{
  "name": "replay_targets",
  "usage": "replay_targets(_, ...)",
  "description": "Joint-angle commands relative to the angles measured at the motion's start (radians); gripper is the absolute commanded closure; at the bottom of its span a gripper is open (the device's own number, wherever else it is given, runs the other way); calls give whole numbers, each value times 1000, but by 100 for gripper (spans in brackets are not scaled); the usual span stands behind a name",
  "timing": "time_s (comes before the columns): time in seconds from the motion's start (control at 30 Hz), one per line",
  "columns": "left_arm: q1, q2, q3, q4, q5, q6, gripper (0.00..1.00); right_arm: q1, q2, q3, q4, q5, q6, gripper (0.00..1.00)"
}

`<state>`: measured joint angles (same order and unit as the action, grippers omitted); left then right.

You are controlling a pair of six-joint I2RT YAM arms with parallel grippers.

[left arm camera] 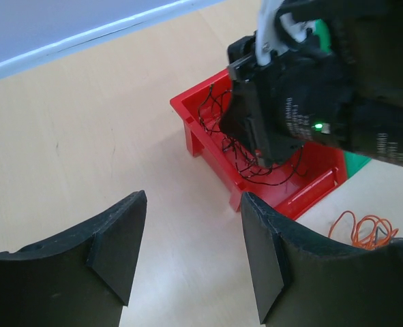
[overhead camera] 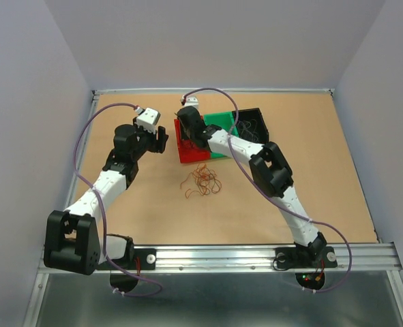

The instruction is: Untangle the cables

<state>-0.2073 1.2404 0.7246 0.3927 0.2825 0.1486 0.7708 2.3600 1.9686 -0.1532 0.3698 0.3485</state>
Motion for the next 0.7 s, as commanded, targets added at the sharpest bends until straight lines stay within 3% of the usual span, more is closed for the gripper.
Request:
replay_targets(0.0, 3, -24, 16, 46, -20, 11, 32, -7, 108, 171, -135, 44, 7, 100)
replay_targets(0.2, 3, -29, 16, 40, -14, 14, 32, -13, 147, 101, -154, 24, 23, 99)
replay_targets(0.4, 3, -9, 27, 34, 4, 17, 32, -13, 47, 10, -149, -32, 6, 99)
replay_targets(0.67, 2, -27, 15, 40, -5, 29, 32, -13, -97, 13, -147, -22, -13, 77)
